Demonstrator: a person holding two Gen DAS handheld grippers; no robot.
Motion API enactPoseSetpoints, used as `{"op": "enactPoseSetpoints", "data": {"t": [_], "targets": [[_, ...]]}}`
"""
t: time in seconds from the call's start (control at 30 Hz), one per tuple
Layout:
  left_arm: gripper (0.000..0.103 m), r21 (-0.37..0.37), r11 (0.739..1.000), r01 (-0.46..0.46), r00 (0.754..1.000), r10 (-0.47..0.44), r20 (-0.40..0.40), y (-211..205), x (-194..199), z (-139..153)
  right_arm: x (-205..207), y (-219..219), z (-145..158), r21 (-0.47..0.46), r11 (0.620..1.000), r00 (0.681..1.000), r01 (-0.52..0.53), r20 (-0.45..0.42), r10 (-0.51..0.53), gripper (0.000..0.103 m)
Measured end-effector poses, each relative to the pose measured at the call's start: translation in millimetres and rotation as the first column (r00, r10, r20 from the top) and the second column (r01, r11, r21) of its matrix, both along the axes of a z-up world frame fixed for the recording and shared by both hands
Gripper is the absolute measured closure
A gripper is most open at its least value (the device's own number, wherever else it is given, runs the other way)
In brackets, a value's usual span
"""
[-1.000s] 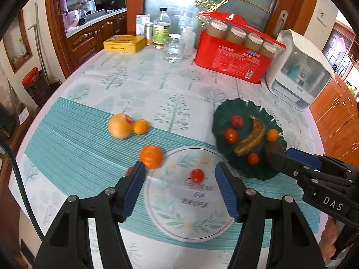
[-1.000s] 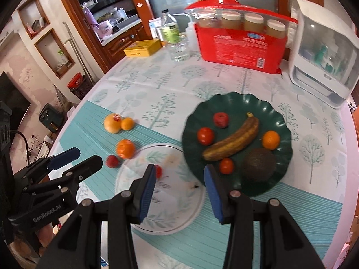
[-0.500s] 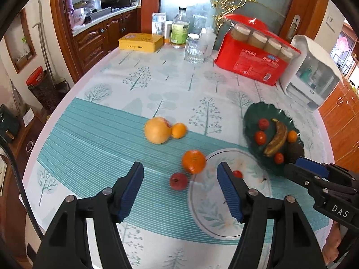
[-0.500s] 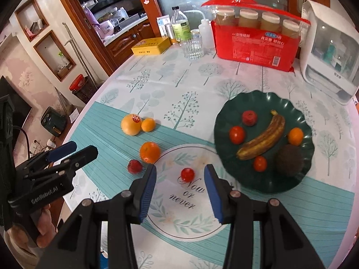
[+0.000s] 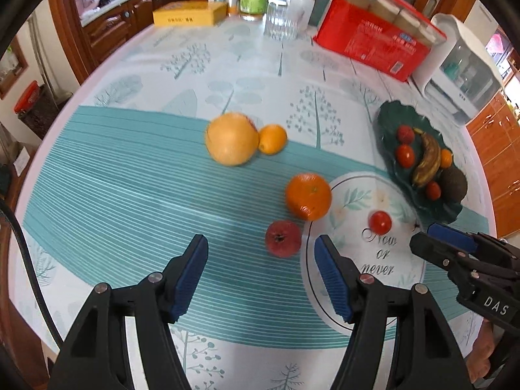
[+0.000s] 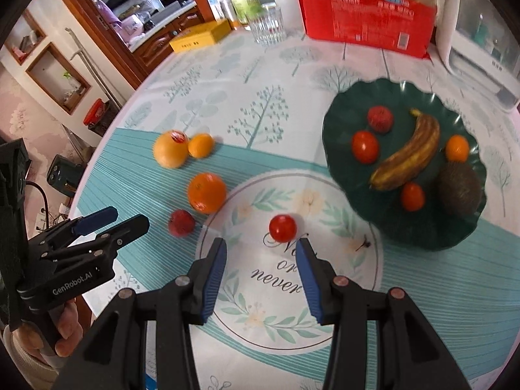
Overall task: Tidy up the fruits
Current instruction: 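Move the left tool to the red apple while the right tool approaches a cherry tomato, then grasp the red apple with the left gripper while the right gripper grasps the cherry tomato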
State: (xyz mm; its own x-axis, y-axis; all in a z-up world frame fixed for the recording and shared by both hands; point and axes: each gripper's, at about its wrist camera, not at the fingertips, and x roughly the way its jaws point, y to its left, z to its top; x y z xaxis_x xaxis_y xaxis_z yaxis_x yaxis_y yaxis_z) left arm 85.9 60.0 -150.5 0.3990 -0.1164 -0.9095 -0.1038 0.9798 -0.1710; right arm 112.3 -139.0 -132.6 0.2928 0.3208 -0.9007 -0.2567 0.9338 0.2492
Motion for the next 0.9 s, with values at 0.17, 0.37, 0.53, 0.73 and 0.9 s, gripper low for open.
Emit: {"op": "enactPoseSetpoints", "data": {"t": [0.17, 0.37, 0.53, 0.73, 0.9], "targets": [[0.036, -0.022, 0.999, 0.028, 0.999, -0.029, -0.032, -0.4, 8.7, -21.4, 3.3, 3.5, -22.4, -0.014, 1.0, 0.999, 0.018, -0.031, -0.018, 0.058], [0.036, -0.052, 0.997, 0.061, 0.996, -0.064, -0.065, -5.8, 16.9, -40.2, 9.0, 5.4, -37.2, -0.026, 0.999, 0.998, 0.029, -0.047, -0.031, 0.058], [0.038, -0.059, 0.995, 0.079, 0.994, -0.083, -0.067, -9.7, 22.6, -46.5, 16.1, 8.2, -41.1, -0.031, 0.999, 0.999, 0.039, -0.031, -0.04, 0.059], [0.041, -0.068, 0.993, 0.095, 0.993, -0.099, -0.062, -14.9, 27.3, -49.3, 22.0, 13.4, -45.3, -0.052, 0.998, 1.0, 0.026, -0.014, -0.026, 0.064], [0.047, -0.073, 0.992, 0.103, 0.992, -0.108, -0.07, -18.3, 29.5, -53.4, 23.7, 16.3, -47.3, -0.077, 0.997, 1.0, 0.013, 0.003, -0.013, 0.069]]}}
